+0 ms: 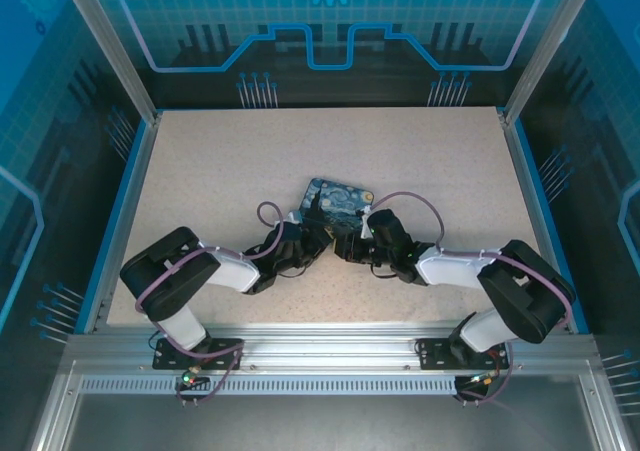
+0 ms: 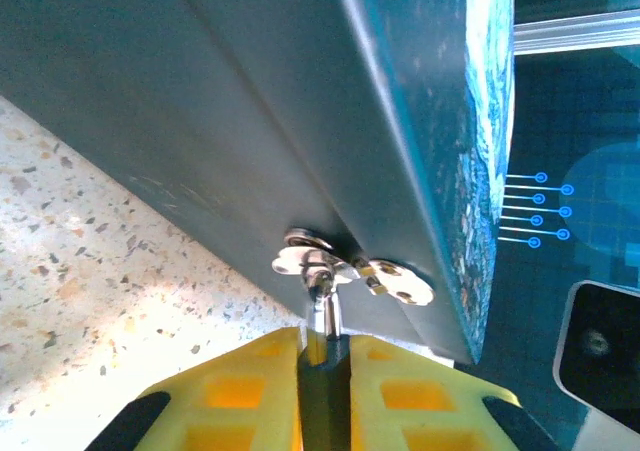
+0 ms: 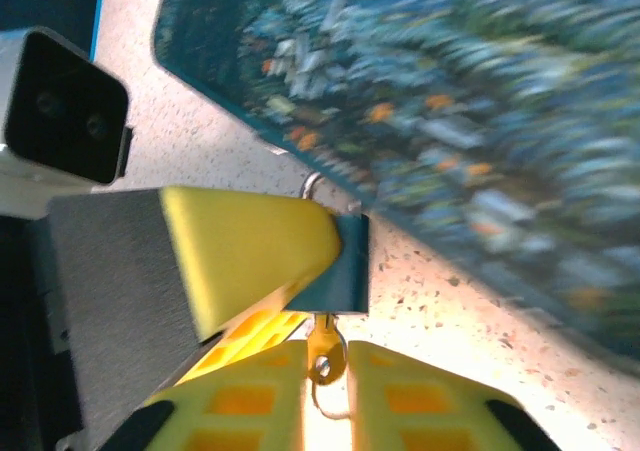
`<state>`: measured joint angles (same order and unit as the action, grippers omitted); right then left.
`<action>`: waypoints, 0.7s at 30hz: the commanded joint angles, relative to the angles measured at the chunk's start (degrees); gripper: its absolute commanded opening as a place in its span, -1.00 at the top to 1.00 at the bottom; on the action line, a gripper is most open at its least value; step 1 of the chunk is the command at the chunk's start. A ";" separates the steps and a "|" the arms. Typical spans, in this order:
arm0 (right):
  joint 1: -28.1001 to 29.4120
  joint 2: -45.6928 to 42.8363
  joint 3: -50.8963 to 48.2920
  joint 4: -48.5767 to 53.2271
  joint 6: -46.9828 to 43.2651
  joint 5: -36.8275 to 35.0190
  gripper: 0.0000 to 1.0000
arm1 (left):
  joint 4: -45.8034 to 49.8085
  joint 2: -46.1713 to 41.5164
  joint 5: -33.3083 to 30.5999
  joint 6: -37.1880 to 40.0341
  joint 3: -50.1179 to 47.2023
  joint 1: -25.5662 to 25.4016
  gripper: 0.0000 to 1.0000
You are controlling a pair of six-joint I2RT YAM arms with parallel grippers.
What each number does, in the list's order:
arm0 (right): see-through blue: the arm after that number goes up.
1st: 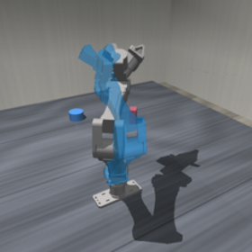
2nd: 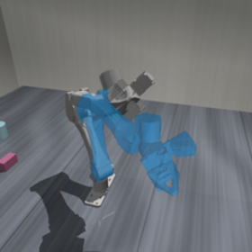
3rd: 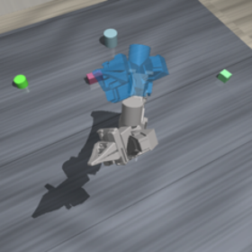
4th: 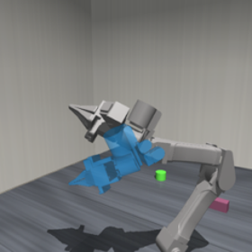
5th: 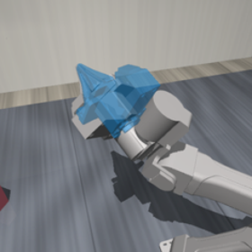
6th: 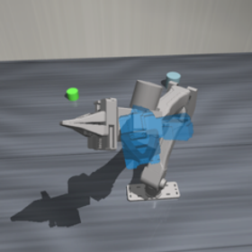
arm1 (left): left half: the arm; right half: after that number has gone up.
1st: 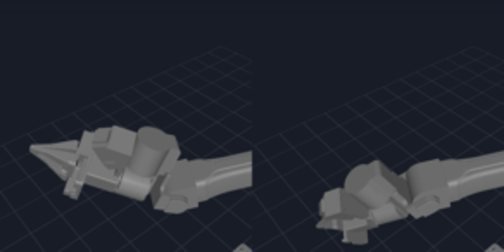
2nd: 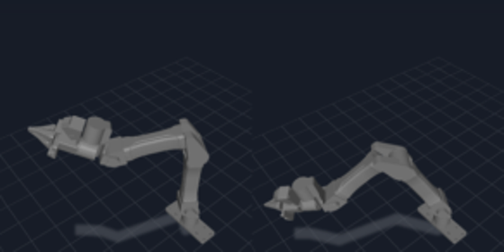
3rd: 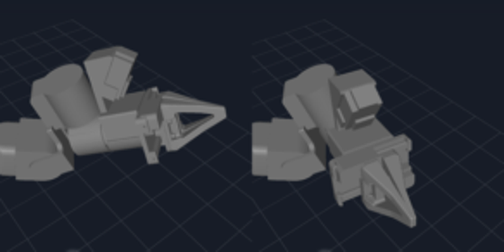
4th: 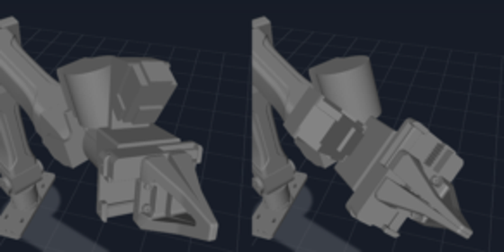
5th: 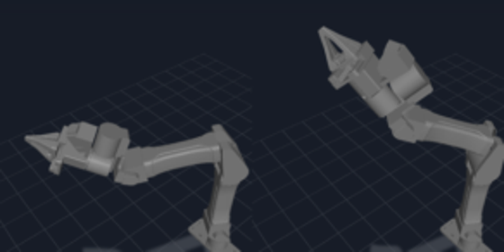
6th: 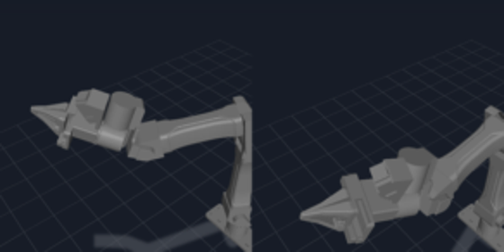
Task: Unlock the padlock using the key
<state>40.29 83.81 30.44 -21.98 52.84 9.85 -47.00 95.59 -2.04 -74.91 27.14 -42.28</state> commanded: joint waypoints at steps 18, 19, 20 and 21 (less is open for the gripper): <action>11.11 -27.17 0.77 17.79 -43.61 -22.53 -0.12 | -2.18 -3.09 -1.30 1.37 -1.31 -0.46 1.00; 11.99 -27.18 1.81 19.14 -46.87 -22.90 -0.20 | -2.19 -3.21 -1.25 1.35 -1.32 -0.46 1.00; 12.71 -26.84 3.12 20.95 -49.62 -22.95 -0.25 | -2.12 -3.19 -1.06 1.39 -1.26 -0.46 1.00; 13.78 -26.04 4.96 23.33 -53.28 -23.58 -0.29 | -2.17 -3.22 -0.96 1.19 -1.25 -0.49 1.00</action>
<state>51.94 57.23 31.44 -4.60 13.32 -9.56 -46.98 94.15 -2.37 -74.85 26.35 -42.28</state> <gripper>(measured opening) 0.635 0.119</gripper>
